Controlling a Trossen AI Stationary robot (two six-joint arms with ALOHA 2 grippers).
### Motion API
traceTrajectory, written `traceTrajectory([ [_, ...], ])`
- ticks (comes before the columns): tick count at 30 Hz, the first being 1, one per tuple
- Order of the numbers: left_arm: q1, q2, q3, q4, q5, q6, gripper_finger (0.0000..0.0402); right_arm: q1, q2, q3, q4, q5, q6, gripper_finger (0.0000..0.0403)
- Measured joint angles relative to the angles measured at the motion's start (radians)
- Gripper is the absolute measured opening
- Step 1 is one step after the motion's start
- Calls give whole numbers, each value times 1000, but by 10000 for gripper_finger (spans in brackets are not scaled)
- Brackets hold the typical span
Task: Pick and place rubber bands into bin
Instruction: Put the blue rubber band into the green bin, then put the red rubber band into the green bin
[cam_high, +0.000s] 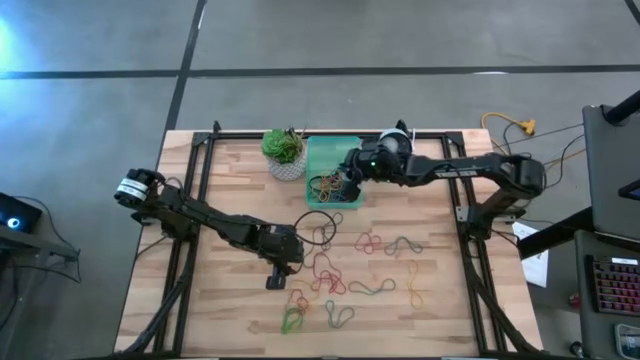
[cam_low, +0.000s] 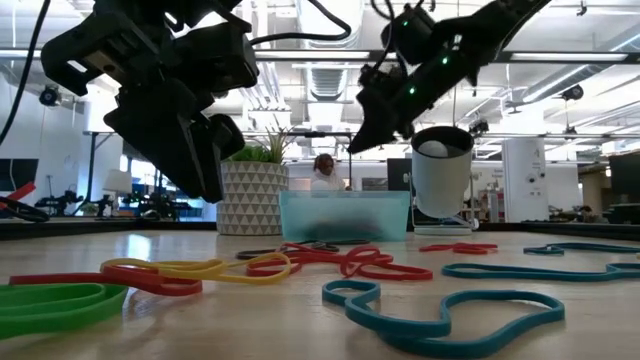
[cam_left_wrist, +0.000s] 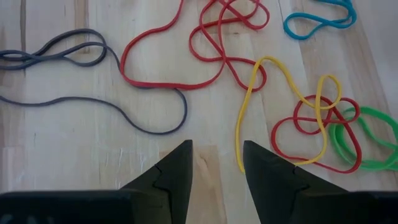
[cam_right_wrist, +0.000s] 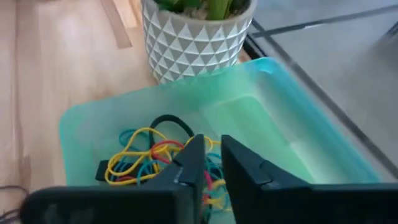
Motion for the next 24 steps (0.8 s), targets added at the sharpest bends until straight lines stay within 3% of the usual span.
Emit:
traceTrajectory([
  [8, 0, 0, 0, 6, -10, 21, 125, -1, 45, 29, 3, -3, 16, 140],
  [12, 0, 0, 0, 25, -56, 29, 125, 13, 4, 30, -13, -104, -6, 170],
  [15, 1, 0, 0, 75, -118, 67, 125, 46, -41, 24, -63, -155, -4, 179],
  [24, 4, 15, 0, 215, -172, 18, 125, 231, -160, -69, -174, -150, 59, 169],
])
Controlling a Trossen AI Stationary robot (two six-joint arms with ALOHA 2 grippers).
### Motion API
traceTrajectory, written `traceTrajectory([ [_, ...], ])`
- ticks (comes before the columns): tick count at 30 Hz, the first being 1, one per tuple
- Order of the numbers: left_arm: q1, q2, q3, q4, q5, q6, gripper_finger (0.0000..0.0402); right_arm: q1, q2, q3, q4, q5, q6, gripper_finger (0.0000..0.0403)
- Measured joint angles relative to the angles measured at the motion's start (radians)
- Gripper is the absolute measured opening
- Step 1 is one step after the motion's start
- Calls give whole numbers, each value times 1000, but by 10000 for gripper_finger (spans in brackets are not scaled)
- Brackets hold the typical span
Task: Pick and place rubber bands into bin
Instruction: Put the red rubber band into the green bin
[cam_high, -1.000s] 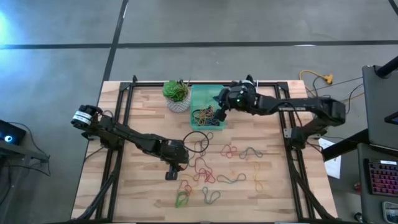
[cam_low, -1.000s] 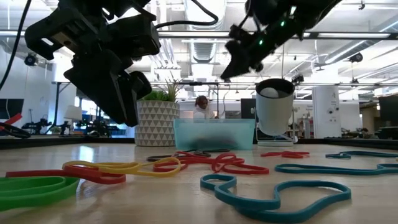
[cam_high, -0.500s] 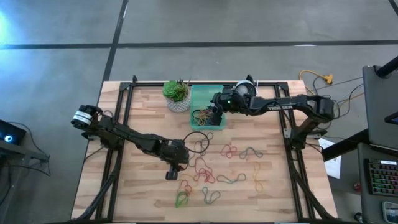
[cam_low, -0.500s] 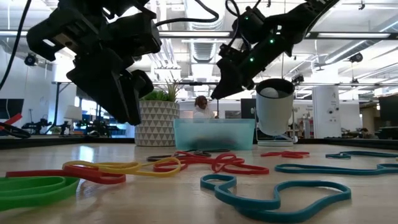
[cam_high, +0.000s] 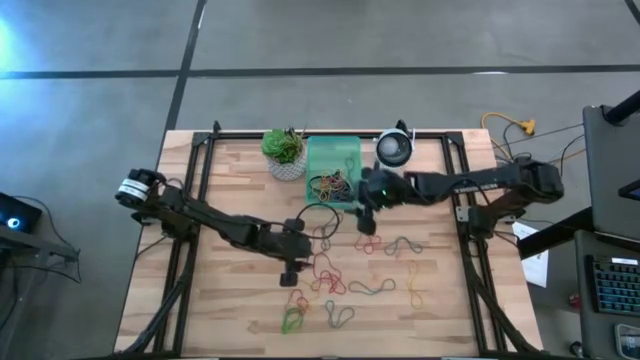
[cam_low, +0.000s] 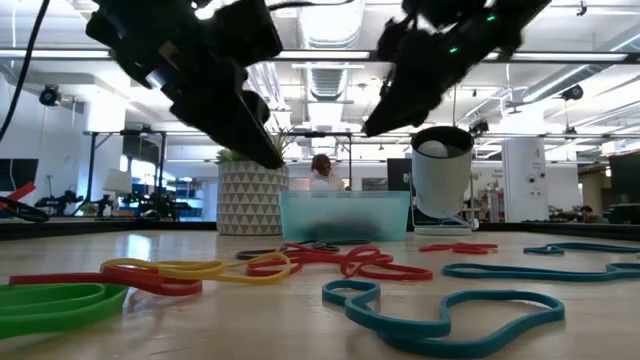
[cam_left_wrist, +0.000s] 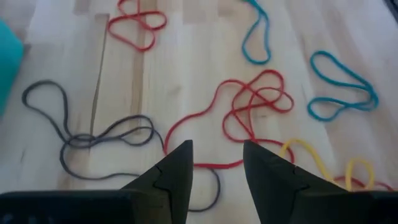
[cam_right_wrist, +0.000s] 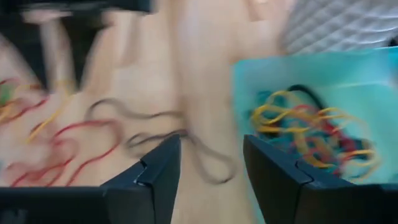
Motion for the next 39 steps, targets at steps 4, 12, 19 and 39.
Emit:
traceTrajectory([
  [4, 6, 44, 5, 6, -10, -92, 125, 103, -65, -65, 6, 60, 31, 160],
  [12, 18, 159, 48, 5, -31, -214, 125, 295, -230, -180, -13, 360, 53, 143],
  [19, 33, 222, 94, -4, -32, -213, 125, 355, -382, -232, -8, 428, 95, 129],
  [39, 53, 233, 93, -10, -35, -177, 125, 372, -441, -288, 6, 445, 110, 113],
])
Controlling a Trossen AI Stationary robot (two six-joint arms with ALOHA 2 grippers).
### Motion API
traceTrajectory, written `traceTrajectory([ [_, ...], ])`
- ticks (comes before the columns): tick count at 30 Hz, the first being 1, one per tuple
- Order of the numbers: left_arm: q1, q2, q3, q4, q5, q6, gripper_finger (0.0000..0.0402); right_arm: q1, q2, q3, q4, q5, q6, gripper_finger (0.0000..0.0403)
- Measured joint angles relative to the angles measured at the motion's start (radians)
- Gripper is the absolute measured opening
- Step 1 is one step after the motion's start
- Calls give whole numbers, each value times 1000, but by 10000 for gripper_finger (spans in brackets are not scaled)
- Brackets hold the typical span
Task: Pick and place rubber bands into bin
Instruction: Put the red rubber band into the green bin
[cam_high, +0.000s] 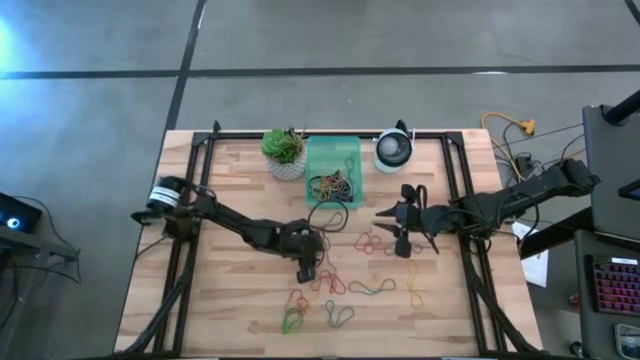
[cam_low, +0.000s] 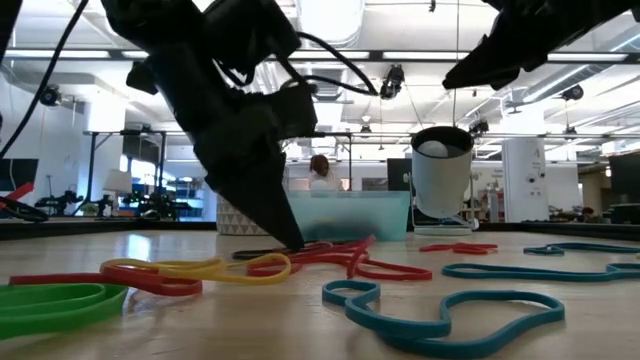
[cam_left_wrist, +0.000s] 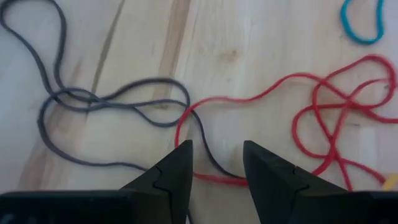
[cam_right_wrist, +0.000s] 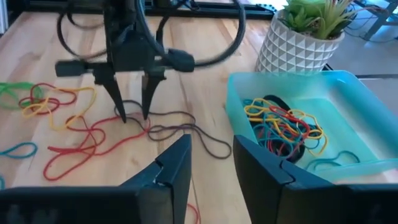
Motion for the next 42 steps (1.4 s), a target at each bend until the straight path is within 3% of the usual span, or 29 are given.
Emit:
traceTrajectory([
  [17, 12, -32, -26, -15, -78, 20, 125, 0, 0, -7, 3, 0, 1, 104],
  [42, 21, -4, -29, -3, -34, 19, 125, 0, 0, -13, 9, 0, -1, 87],
])
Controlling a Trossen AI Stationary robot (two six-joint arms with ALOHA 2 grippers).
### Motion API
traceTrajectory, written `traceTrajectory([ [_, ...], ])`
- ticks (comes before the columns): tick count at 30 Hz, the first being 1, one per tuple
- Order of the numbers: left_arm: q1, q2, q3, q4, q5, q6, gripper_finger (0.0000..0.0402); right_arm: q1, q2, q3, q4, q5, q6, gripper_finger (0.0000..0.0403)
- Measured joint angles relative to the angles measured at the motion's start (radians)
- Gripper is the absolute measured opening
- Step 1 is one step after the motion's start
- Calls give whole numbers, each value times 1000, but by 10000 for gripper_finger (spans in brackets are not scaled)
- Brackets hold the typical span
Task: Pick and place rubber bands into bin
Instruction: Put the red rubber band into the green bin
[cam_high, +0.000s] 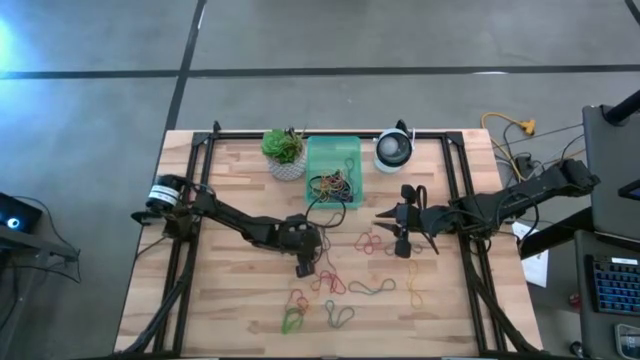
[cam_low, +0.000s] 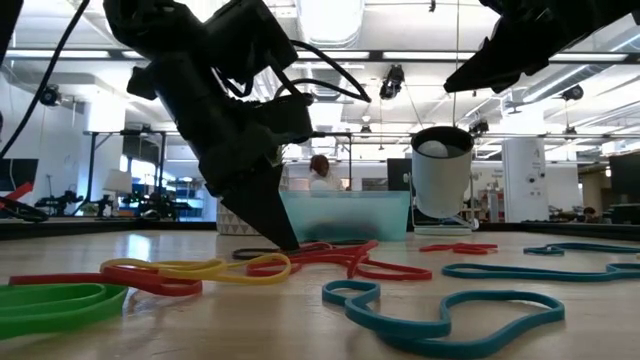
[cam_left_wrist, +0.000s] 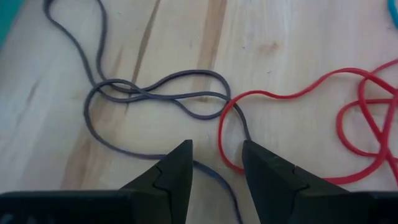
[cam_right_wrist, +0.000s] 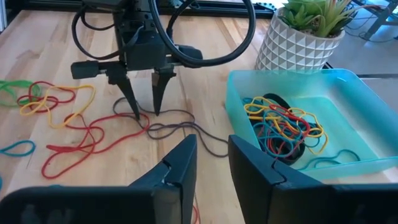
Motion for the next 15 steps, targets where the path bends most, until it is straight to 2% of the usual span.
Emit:
traceTrajectory([
  [11, 0, 0, 0, 4, 23, -1, 125, 0, 0, -2, 0, 0, 1, 75],
  [15, 0, 0, 0, 5, 24, -2, 105, 0, 0, -2, 0, 0, 1, 76],
])
